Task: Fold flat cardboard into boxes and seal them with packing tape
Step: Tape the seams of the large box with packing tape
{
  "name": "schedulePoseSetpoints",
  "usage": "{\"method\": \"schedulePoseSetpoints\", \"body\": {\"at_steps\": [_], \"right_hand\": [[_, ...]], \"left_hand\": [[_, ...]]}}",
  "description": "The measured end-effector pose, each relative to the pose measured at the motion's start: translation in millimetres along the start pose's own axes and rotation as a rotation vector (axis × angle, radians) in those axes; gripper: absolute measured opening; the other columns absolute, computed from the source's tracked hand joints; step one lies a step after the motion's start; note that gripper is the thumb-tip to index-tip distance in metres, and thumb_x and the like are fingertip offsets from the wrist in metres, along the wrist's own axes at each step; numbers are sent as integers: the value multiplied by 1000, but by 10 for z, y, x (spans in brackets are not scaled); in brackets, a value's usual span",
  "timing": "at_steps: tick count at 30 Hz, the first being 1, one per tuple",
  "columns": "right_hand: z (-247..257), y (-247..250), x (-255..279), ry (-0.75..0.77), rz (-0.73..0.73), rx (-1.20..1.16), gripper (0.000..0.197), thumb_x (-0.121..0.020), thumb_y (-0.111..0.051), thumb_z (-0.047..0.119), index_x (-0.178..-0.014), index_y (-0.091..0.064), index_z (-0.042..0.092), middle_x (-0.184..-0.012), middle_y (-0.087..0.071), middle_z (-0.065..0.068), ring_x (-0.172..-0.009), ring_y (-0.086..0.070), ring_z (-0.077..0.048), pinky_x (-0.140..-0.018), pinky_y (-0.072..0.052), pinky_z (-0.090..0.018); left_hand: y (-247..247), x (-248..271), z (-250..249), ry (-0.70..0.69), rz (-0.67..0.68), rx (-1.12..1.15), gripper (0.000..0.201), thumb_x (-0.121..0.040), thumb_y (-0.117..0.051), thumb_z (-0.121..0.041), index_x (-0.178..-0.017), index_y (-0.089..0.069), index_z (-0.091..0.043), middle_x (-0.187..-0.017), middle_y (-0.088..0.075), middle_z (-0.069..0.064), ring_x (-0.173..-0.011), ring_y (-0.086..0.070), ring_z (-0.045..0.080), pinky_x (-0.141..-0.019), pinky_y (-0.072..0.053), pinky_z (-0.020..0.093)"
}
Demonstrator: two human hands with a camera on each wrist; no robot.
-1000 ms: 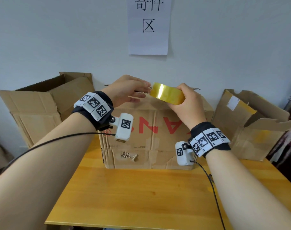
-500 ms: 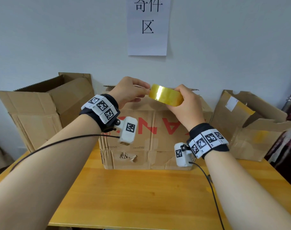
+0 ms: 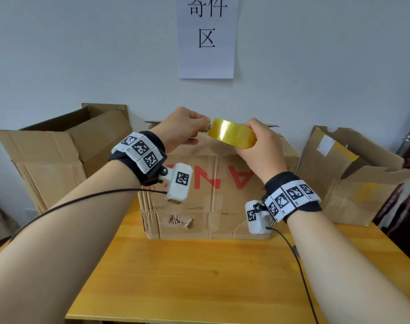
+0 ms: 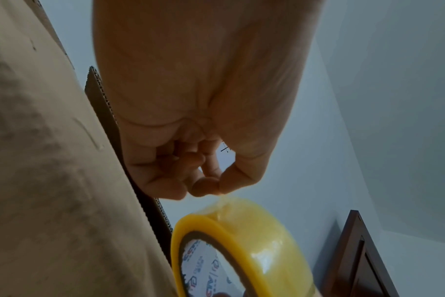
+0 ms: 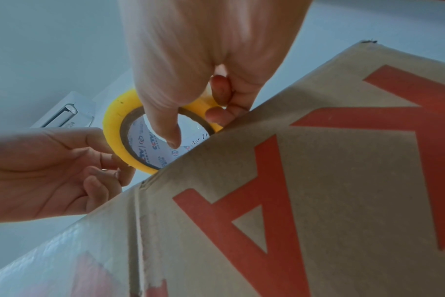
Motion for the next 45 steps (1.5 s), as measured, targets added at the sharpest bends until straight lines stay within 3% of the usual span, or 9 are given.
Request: {"method": "schedulePoseSetpoints", "body": {"at_steps": [4,10,17,23,29,33,36,40,45], "right_hand": [[-17,-14,-3,-13,7,-2,19,-80,-76,17,-89,-60,16,-78,-61,6,-67,-52,-7,-53,-33,-9],[-7,-19,4,-3,8,-1,24,-79,-76,15,-84,-53,22,-73,-54,12,-65,-49,5,-53,-32,-7],[-20,-23,4,-7,-8,-11,25,-79,-78,18,-85,-54,23,-75,-58,10,-66,-51,5,-54,-34,-8],[-28,-32,8,-3,-12,-7,23,-78,-80,20,-86,-59,16,-75,-60,9,-65,-50,-7,-53,-33,-12],[5,32,-51,-44,-3,-52,33,-77,-83,26,-81,-51,21,-66,-52,14,-65,-51,8,-53,-35,-9],[13,60,-125,-138,7,-103,42,-73,-85,43,-80,-50,22,-64,-51,10,-58,-52,-6,-51,-41,-19],[22,97,-153,-219,40,-172,38,-74,-83,40,-81,-51,20,-67,-54,4,-52,-60,-23,-41,-44,-28],[37,130,-211,-251,90,-173,28,-78,-79,24,-89,-57,11,-81,-64,-10,-47,-61,-23,-36,-43,-26],[18,130,-263,-296,100,-141,24,-79,-77,20,-90,-58,11,-80,-64,-4,-52,-64,-24,-38,-51,-34]], "left_hand": [[29,42,-24,19,15,28,16,-97,-61,-18,-100,-73,-6,-77,-56,1,-59,-41,10,-68,-50,27],[83,47,-10,58,10,12,30,-94,-62,-17,-116,-68,2,-76,-53,-3,-63,-42,12,-72,-51,30],[91,21,14,10,8,-70,16,-92,-71,-32,-100,-75,-19,-94,-66,-6,-77,-52,10,-77,-57,28],[63,-20,91,-1,-40,-34,16,-93,-70,-35,-98,-72,-20,-106,-69,-3,-88,-59,11,-68,-56,25],[81,-10,-1,-209,-94,-27,8,-96,-68,-24,-91,-66,-18,-107,-70,-4,-97,-68,14,-77,-61,34],[63,1,-126,-343,-116,-5,12,-97,-64,-16,-85,-62,-15,-109,-73,9,-99,-71,24,-82,-62,39],[34,20,-158,-383,-102,24,14,-98,-62,-12,-84,-60,-15,-107,-74,12,-96,-72,26,-85,-61,40],[29,43,-133,-410,-112,29,12,-98,-62,-14,-86,-61,-15,-106,-75,8,-97,-72,24,-87,-60,41],[-11,85,-182,-459,-156,45,14,-99,-60,-12,-86,-57,-17,-119,-68,-5,-92,-73,17,-87,-61,40]]}}
Point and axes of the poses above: each hand's wrist, its own x-axis away from the middle knuckle, its own y-axis out of the back of the hand, z = x × y, the point moved 7 cm from there along -x, towards the middle knuckle
